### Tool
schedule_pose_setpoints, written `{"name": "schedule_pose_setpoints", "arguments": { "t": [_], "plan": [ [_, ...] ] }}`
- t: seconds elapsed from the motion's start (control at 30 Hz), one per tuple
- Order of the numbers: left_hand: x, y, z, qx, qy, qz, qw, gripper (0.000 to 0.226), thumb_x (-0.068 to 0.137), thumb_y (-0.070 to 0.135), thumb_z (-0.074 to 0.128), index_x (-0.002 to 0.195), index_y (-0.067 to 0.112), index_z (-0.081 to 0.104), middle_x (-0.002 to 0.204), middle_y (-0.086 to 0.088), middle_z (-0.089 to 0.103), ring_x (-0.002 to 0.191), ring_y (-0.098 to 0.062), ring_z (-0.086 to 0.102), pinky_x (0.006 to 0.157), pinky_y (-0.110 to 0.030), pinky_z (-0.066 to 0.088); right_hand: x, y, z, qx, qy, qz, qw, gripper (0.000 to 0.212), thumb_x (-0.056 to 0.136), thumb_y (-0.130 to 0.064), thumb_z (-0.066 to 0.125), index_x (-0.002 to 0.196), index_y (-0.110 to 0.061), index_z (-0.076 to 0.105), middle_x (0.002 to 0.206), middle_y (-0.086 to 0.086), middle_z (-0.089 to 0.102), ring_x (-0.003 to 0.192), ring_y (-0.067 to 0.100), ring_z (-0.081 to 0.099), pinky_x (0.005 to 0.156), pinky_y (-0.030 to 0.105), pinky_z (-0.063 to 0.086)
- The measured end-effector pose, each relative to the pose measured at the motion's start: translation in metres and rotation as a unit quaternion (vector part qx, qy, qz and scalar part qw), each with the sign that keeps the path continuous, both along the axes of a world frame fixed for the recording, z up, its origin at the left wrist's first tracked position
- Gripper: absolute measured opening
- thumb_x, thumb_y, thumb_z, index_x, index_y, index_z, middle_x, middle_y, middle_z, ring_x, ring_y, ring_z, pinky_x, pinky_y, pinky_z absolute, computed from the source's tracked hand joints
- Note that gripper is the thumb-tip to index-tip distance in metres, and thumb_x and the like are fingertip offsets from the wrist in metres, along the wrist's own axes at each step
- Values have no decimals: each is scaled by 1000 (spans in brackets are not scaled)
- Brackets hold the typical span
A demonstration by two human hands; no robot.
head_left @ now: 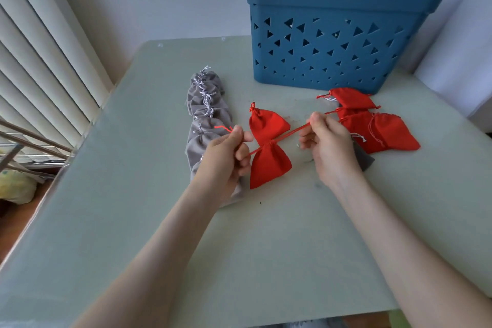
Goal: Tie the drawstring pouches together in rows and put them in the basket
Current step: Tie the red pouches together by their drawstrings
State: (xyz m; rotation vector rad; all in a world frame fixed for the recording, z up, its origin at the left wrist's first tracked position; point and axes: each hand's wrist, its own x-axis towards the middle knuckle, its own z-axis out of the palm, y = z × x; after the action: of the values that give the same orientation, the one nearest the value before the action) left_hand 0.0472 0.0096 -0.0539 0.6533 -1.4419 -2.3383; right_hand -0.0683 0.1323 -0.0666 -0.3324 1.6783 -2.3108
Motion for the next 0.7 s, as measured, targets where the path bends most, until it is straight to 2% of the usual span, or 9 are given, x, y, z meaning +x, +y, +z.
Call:
{"name": "schedule_pose_setpoints", "arguments": {
  "t": [0.1,0.17,0.2,0.27,0.33,0.43,0.5,0.6,0.7],
  "plan": [
    [4,-3,2,62,-42,-97,992,28,102,16,35,90,5,58,37,11,26,33,-1,25,30,-12,17,-2,0,4,-46,30,116,992,20,96,-18,48,78,-10,51,58,-8,59,57,7,56,55,21,43],
    [7,0,1,70,-82,-170,980,31,100,11,36,75,7,55,37,10,26,32,-1,24,31,-12,12,-2,0,3,-37,84,170,981,26,85,-37,59,78,-12,54,66,-11,60,64,5,54,62,18,42],
    [7,2,1,54,-96,-206,972,32,99,10,37,73,6,55,37,9,26,33,-2,23,32,-13,11,-2,0,3,-16,116,190,975,30,80,-45,64,78,-16,58,70,-13,60,67,3,53,65,17,41],
    [8,6,-1,3,-98,-269,958,28,100,12,37,92,-3,60,40,8,26,35,-2,22,33,-14,12,3,-1,2,19,160,224,961,26,76,-52,68,74,-27,64,75,-16,60,72,-1,52,70,12,40],
    [8,10,-2,-48,-87,-313,945,33,101,14,37,101,-4,64,44,6,28,39,-4,21,34,-15,15,10,0,5,40,180,244,952,19,78,-42,66,74,-24,63,72,-17,61,70,-4,53,72,10,40],
    [8,15,1,-97,-74,-345,930,34,101,15,38,92,0,67,50,2,31,51,-13,15,38,-16,19,16,2,9,77,149,276,946,13,85,-24,61,78,-14,59,65,-14,57,51,0,50,43,23,41],
    [9,16,3,-99,-72,-357,926,36,96,17,42,107,-12,59,52,1,31,54,-14,15,40,-17,23,17,3,9,98,146,287,942,12,86,-23,63,74,-21,63,67,-8,56,50,1,47,45,26,33],
    [10,14,4,-77,-47,-385,919,43,83,23,41,109,-6,60,55,1,29,56,-15,17,43,-19,26,21,3,10,118,129,296,939,13,81,-29,62,73,-19,61,64,1,52,33,5,37,32,13,23],
    [11,13,4,-96,-30,-375,921,40,87,32,46,104,0,63,57,1,23,56,-15,15,46,-21,19,25,2,14,125,125,297,938,21,78,-32,59,74,-11,56,61,2,49,28,4,30,29,13,16]
  ]
}}
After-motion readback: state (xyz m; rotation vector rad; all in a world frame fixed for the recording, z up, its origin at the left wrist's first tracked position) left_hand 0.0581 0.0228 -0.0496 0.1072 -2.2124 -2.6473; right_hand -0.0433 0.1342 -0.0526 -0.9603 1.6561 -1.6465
